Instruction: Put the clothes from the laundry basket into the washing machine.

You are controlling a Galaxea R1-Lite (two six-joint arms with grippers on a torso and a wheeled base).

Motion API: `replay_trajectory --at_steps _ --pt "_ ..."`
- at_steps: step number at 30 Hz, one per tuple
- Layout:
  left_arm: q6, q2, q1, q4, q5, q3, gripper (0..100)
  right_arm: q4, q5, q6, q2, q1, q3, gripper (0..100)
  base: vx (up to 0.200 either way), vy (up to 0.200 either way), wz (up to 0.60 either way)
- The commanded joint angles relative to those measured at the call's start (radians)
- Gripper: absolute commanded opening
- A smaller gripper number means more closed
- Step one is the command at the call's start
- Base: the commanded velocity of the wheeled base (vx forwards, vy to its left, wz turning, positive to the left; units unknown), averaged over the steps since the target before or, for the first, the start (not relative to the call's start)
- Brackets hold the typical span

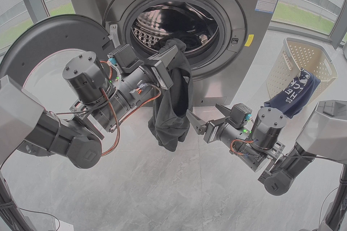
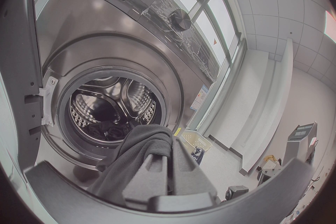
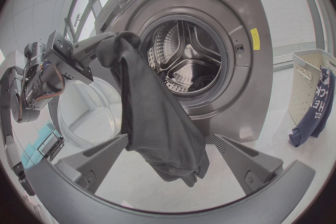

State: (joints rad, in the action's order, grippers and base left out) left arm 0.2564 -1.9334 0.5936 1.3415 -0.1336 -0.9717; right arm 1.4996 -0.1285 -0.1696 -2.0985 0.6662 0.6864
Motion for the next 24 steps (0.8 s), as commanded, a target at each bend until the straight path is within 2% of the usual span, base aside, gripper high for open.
replay_trajectory --at_steps 1,5,18,24 --pt "0.001 0.005 -0.002 0.001 0.0 -0.001 0 0.018 0.001 -0.001 -0.043 0.004 0.004 100 0.0 0.0 0.0" --pt "0.0 0.005 -0.002 0.001 0.002 -0.001 0 0.025 0.02 -0.001 -0.052 0.015 0.005 100 0.0 0.0 0.0" --pt "0.0 -0.006 -0.005 0.001 0.0 -0.002 0 0.024 0.024 -0.002 -0.054 0.082 -0.002 100 0.0 0.0 0.0" --pt "0.0 -0.002 -0.005 -0.001 0.002 -0.01 0 0.021 0.023 -0.002 -0.149 0.075 0.074 100 0.0 0.0 0.0"
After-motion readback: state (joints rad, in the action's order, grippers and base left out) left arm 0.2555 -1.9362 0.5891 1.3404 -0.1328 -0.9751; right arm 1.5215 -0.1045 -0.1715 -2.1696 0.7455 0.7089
